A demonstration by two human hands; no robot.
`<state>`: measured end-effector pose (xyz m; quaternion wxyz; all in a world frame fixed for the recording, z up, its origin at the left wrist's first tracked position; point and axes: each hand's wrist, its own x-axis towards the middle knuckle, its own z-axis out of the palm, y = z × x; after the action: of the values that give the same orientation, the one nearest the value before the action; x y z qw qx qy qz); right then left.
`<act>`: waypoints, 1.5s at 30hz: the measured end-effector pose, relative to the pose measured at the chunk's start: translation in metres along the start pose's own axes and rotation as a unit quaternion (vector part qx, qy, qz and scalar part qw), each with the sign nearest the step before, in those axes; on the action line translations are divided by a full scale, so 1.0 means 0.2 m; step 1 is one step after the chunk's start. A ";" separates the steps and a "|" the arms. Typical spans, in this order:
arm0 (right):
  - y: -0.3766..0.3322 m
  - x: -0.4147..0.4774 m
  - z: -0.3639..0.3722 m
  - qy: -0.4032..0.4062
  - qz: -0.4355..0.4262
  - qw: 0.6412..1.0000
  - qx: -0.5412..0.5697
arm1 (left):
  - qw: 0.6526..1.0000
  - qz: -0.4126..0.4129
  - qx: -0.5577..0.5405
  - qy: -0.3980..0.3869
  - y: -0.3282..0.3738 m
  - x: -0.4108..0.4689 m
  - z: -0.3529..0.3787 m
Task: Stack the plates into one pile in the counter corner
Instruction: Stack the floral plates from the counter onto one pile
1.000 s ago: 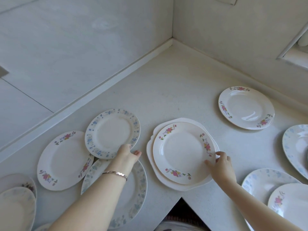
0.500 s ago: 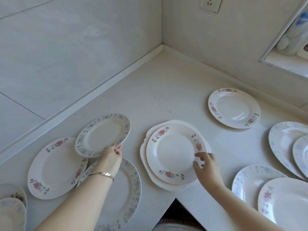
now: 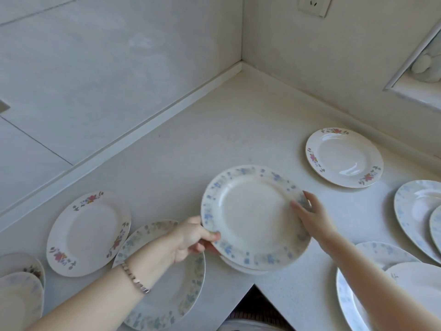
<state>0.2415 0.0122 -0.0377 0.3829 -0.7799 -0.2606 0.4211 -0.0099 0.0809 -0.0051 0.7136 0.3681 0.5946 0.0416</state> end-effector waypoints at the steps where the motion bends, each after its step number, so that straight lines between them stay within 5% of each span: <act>1: 0.06 0.00 -0.03 0.010 -0.003 1.000 -0.024 | 0.999 -0.004 0.042 -0.009 0.00 0.03 0.02; 5: 0.26 -0.04 -0.07 0.005 0.037 0.997 -0.071 | 0.985 0.002 0.172 0.003 -0.02 0.16 0.08; 21: 0.30 0.00 0.07 0.063 0.028 0.971 -0.231 | 0.933 -0.024 0.344 0.107 -0.07 0.35 0.08; 28: 0.25 0.00 0.12 0.071 0.067 0.979 -0.178 | 0.902 0.085 0.374 0.196 -0.12 0.37 0.12; 33: 0.24 0.01 0.15 0.090 0.084 0.982 -0.143 | 0.896 0.116 0.389 0.182 -0.17 0.38 0.09; 37: 0.24 0.01 0.13 0.076 0.089 0.982 -0.150 | 0.796 0.156 0.557 0.177 -0.12 0.33 -0.12; 41: 0.21 -0.04 0.13 0.111 0.050 0.977 -0.178 | 0.657 0.054 0.749 0.062 -0.09 0.32 -0.36; 45: 0.20 -0.15 0.18 0.129 -0.117 0.971 -0.165 | 0.685 0.027 0.728 0.011 -0.06 0.35 -0.42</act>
<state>0.1978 -0.0198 -0.0700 0.3257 -0.8443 -0.3644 0.2199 -0.0671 0.1476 -0.0710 0.2132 0.7875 0.4353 -0.3806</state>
